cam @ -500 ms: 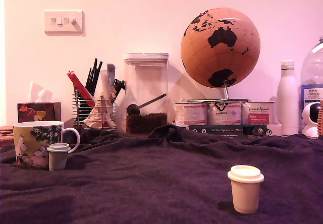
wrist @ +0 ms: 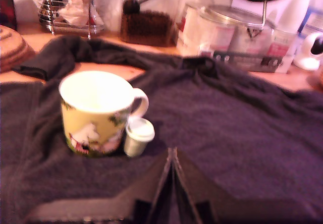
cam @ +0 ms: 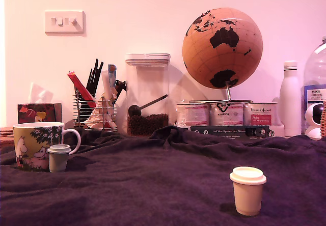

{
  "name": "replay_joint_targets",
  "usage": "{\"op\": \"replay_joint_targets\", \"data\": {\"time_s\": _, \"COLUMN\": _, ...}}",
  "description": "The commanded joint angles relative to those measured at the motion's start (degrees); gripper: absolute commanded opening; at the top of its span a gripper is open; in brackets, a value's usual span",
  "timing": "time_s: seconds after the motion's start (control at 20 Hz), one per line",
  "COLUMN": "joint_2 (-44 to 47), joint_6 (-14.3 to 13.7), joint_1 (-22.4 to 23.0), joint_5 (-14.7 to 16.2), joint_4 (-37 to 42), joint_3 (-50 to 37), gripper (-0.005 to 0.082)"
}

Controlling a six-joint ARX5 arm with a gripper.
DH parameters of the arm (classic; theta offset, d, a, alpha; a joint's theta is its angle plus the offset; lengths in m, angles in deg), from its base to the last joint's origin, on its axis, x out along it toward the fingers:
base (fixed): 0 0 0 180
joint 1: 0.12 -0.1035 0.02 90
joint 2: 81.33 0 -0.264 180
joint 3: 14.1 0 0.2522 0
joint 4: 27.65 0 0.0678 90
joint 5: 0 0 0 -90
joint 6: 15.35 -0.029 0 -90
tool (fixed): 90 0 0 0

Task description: Pick up the coffee capsules on the table and drop them inside the coffee cup

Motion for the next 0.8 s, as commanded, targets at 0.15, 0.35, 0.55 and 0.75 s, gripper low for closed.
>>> {"op": "replay_joint_targets", "data": {"time_s": 0.15, "joint_2": 0.2, "joint_6": 0.3, "joint_1": 1.7, "joint_5": -0.5, "joint_4": 0.6, "joint_3": -0.8, "gripper": -0.0018}}
{"op": "replay_joint_targets", "data": {"time_s": 0.35, "joint_2": 0.2, "joint_6": 0.7, "joint_1": 1.7, "joint_5": -1.0, "joint_4": -1.7, "joint_3": -0.8, "gripper": 0.0321}}
{"op": "replay_joint_targets", "data": {"time_s": 0.55, "joint_2": 0.2, "joint_6": 0.3, "joint_1": 1.7, "joint_5": -2.7, "joint_4": -1.5, "joint_3": -0.9, "gripper": 0.0592}}
{"op": "replay_joint_targets", "data": {"time_s": 0.75, "joint_2": 0.3, "joint_6": 0.3, "joint_1": 1.7, "joint_5": -3.6, "joint_4": 0.1, "joint_3": -2.5, "gripper": 0.0589}}
